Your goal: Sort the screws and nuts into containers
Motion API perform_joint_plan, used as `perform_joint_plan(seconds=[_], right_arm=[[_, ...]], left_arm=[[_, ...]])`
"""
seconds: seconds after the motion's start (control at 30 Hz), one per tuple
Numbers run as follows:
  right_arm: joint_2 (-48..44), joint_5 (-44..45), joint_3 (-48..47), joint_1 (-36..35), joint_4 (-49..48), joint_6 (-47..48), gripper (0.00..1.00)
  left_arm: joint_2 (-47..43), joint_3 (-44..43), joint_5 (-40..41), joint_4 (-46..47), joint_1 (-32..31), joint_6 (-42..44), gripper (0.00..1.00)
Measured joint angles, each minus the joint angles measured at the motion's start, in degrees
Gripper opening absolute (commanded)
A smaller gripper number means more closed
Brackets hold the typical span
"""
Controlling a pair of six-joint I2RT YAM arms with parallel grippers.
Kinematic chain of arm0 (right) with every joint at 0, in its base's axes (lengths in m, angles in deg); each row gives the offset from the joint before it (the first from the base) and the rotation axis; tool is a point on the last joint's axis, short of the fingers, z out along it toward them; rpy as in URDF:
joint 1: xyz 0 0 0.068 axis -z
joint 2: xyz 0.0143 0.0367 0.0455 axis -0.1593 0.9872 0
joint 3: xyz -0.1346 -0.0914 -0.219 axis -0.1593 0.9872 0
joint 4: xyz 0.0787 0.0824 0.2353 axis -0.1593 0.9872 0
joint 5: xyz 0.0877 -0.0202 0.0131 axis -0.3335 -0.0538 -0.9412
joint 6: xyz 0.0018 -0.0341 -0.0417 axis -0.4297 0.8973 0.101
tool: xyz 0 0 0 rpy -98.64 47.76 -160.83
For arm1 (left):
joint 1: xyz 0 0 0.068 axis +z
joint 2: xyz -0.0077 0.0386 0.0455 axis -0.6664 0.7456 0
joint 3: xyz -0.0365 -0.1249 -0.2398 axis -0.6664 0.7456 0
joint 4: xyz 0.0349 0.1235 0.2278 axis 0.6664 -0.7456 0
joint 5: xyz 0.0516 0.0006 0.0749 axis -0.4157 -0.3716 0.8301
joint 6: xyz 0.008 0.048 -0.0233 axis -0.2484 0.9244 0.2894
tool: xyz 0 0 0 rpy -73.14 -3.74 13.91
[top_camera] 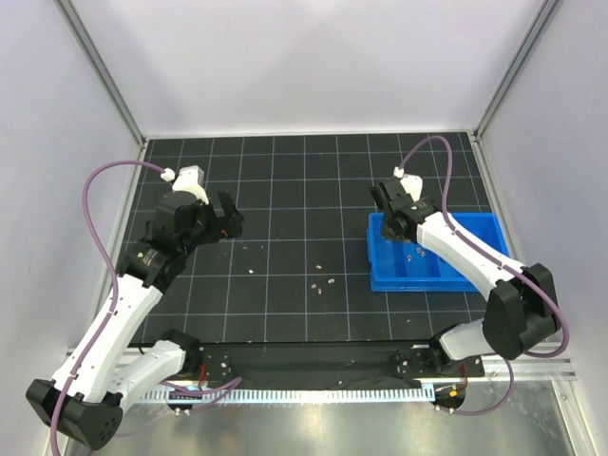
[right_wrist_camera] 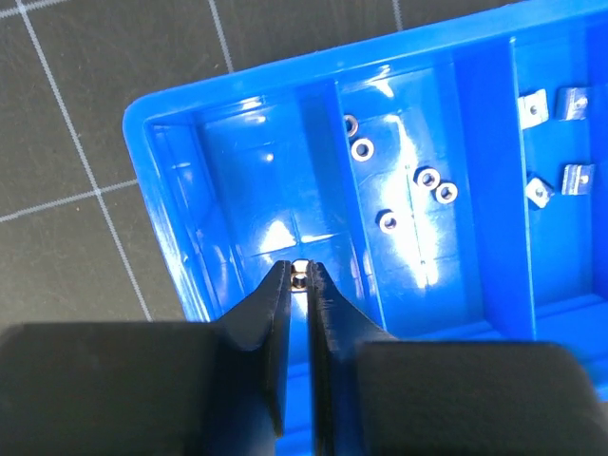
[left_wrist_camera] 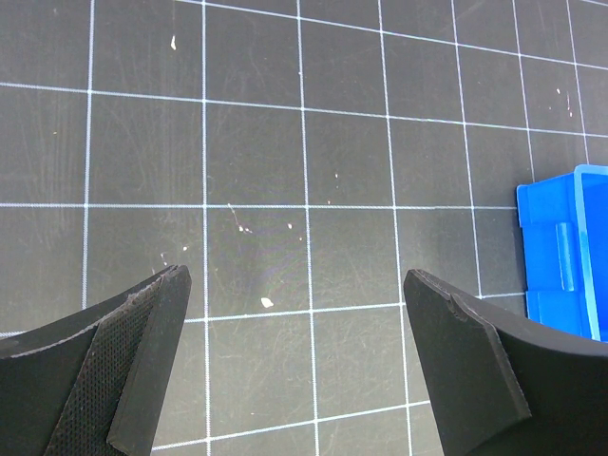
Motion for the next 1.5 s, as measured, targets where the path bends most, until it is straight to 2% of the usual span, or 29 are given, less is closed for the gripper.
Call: perform_joint_plan(seconds=[0.07,0.17,0.33,0.4,0.57,0.7,0.8,1.0,1.5], right_arm=[[0.2,-0.6,0.0,0.0,0.1,0.0,0.46],[0.2,-1.4,-1.4,0.0,1.5,0.4,0.55],[-1.3,-1.6,-5.5,-2.3,3.3,0.0,0.6],[-2.3,-1.2,-6.8,-6.1,3.4,-0.8,0.61],[0.0,-1.2,-10.3,-20.8,1.5,-3.4,0.59],[6.4,-3.3,-10.0,-26.1,-2.5,-4.0,0.52],[11.8,-5.4,-7.3,-26.8,-5.3,-3.9,0.49],[14.1,-7.0,-1.9,-26.8,-5.6,-6.9,0.47],[14.1,-4.6,3.8,-26.8,-9.5,-27.6,0.45]], left_arm=[[0.0,0.0,0.0,0.0,0.0,0.0,1.0],[0.0,0.0,0.0,0.0,0.0,0.0,1.0],[0.0,0.0,-0.1,0.0,0.0,0.0,1.0],[0.0,0.0,-0.2,0.0,0.0,0.0,1.0],[0.0,0.0,-0.4,0.0,0.0,0.0,1.0],[0.0,0.0,-0.4,0.0,0.0,0.0,1.0],[-0.1,0.0,-0.4,0.0,0.0,0.0,1.0],[-0.2,0.0,-0.4,0.0,0.0,0.0,1.0],[-0.6,0.0,-0.4,0.0,0.0,0.0,1.0]])
